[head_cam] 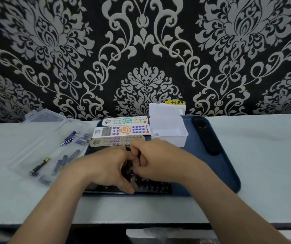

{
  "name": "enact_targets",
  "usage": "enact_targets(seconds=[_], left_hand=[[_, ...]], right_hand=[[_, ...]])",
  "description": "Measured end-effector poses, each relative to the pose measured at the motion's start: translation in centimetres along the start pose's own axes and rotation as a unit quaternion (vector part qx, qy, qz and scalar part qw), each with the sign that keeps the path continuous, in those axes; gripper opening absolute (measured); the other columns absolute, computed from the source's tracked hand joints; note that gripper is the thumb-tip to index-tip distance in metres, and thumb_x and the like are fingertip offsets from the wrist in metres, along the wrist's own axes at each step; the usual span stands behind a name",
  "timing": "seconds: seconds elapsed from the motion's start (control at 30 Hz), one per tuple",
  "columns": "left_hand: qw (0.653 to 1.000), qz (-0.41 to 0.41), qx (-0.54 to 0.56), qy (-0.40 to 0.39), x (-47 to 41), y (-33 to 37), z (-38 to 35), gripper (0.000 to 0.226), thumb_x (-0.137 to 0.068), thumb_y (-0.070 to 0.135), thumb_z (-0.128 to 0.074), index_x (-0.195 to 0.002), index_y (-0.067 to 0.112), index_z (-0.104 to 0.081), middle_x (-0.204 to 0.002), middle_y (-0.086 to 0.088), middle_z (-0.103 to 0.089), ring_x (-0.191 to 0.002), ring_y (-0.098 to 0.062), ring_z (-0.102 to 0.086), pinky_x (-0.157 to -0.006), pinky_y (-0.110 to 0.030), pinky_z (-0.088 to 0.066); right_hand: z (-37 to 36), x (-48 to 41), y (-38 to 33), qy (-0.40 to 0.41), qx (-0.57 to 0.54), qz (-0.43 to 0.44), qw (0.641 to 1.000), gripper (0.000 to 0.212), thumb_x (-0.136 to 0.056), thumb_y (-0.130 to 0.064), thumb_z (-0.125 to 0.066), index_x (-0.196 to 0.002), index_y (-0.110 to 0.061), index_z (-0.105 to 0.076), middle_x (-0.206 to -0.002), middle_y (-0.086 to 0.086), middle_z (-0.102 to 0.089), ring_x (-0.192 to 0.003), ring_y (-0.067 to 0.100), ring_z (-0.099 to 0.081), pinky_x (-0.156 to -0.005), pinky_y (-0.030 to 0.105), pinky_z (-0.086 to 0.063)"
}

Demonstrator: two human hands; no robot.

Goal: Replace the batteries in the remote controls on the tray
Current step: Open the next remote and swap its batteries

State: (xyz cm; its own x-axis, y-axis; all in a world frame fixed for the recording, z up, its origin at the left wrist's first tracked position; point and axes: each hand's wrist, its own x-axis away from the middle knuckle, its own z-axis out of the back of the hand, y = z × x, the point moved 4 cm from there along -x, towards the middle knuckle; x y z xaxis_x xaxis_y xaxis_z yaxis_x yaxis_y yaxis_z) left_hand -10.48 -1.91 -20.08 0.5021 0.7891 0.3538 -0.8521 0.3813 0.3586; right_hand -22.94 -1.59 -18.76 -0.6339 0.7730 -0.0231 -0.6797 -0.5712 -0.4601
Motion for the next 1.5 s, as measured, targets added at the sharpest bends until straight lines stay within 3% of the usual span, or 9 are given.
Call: enact_targets(seconds=[0.23,0.4,0.6,0.67,0.77,0.87,1.0,1.1,1.5], left_hand=[[0.997,0.012,0.008,0.081,1.4,-0.9,-0.2,0.046,-0.060,0.039,-0.087,-0.090,0.038,-0.052,-0.087,0.019,-0.046,-0.084,-0.004,-0.045,-0.068,-0.004,-0.034],[0.990,0.049,0.077,0.109,2.3,-2.8,0.6,0.032,-0.064,0.033,-0.087,-0.085,0.026,-0.064,-0.084,0.010,-0.064,-0.081,-0.011,-0.060,-0.077,-0.026,-0.049],[0.961,0.045,0.245,0.123,5.4,-5.5,1.6,0.022,-0.074,0.020,-0.081,-0.093,0.027,-0.072,-0.084,0.010,-0.073,-0.078,-0.006,-0.065,-0.074,-0.022,-0.050],[0.924,0.045,0.316,0.212,6.6,-5.5,2.8,0.029,-0.067,0.030,-0.082,-0.095,0.026,-0.073,-0.087,0.009,-0.074,-0.081,-0.006,-0.068,-0.073,-0.017,-0.050],[0.811,0.059,0.408,0.416,7.2,-5.4,4.1,0.028,-0.062,0.033,-0.084,-0.088,0.030,-0.073,-0.082,0.012,-0.074,-0.075,-0.004,-0.069,-0.069,-0.019,-0.053],[0.780,0.083,0.189,0.590,6.8,-2.4,3.8,0.024,-0.077,0.033,-0.075,-0.100,0.032,-0.068,-0.086,0.018,-0.069,-0.082,-0.003,-0.063,-0.077,-0.025,-0.051],[0.865,-0.005,0.104,0.491,4.6,0.6,2.0,0.061,-0.074,0.048,-0.055,-0.131,0.026,-0.055,-0.123,0.006,-0.052,-0.112,-0.010,-0.049,-0.098,-0.026,-0.039],[0.795,-0.061,0.370,0.477,5.3,-1.2,2.9,0.035,-0.074,0.035,-0.066,-0.109,0.036,-0.069,-0.110,0.009,-0.065,-0.102,-0.008,-0.058,-0.095,-0.035,-0.048],[0.732,-0.037,0.593,0.335,4.6,-1.4,2.2,0.015,-0.083,0.016,-0.067,-0.095,0.013,-0.059,-0.075,-0.001,-0.062,-0.060,-0.012,-0.057,-0.049,-0.025,-0.049]], right_hand=[[-1.2,-0.3,-1.0,-0.144,0.107,-0.026,0.983,0.050,-0.076,-0.043,-0.079,-0.098,-0.027,-0.037,-0.088,-0.012,-0.045,-0.082,0.014,-0.045,-0.062,0.029,-0.036],[-1.4,-1.0,-0.5,-0.147,0.103,-0.051,0.982,0.046,-0.073,-0.043,-0.081,-0.097,-0.021,-0.049,-0.099,-0.004,-0.057,-0.087,0.018,-0.054,-0.071,0.033,-0.047],[1.8,-1.3,1.2,-0.030,-0.155,-0.067,0.985,0.020,-0.070,-0.028,-0.087,-0.079,-0.027,-0.069,-0.079,-0.011,-0.067,-0.074,0.004,-0.060,-0.069,0.022,-0.049],[3.2,-1.6,1.5,0.111,-0.371,-0.069,0.919,0.018,-0.074,-0.013,-0.083,-0.087,-0.020,-0.071,-0.082,-0.008,-0.070,-0.078,0.005,-0.064,-0.074,0.021,-0.055],[3.7,-1.9,1.8,0.258,-0.634,-0.107,0.721,0.027,-0.089,-0.018,-0.067,-0.115,-0.013,-0.061,-0.100,0.003,-0.073,-0.095,0.019,-0.071,-0.087,0.038,-0.059],[1.2,-3.4,-1.9,0.153,-0.698,-0.112,0.690,0.035,-0.091,-0.040,-0.057,-0.117,-0.016,-0.058,-0.112,0.009,-0.070,-0.101,0.024,-0.070,-0.084,0.042,-0.059],[-0.5,-4.4,-2.9,0.204,-0.705,-0.146,0.663,0.034,-0.100,-0.036,-0.052,-0.109,-0.005,-0.063,-0.096,0.012,-0.074,-0.090,0.024,-0.073,-0.077,0.037,-0.059],[0.5,-4.2,-2.1,0.165,-0.789,-0.112,0.581,0.048,-0.101,-0.044,-0.042,-0.119,-0.001,-0.058,-0.105,0.014,-0.074,-0.093,0.028,-0.073,-0.077,0.040,-0.060],[-0.1,-4.1,-2.3,0.139,-0.734,-0.099,0.658,0.042,-0.099,-0.039,-0.048,-0.125,-0.007,-0.058,-0.116,0.011,-0.071,-0.105,0.030,-0.069,-0.094,0.049,-0.054]])
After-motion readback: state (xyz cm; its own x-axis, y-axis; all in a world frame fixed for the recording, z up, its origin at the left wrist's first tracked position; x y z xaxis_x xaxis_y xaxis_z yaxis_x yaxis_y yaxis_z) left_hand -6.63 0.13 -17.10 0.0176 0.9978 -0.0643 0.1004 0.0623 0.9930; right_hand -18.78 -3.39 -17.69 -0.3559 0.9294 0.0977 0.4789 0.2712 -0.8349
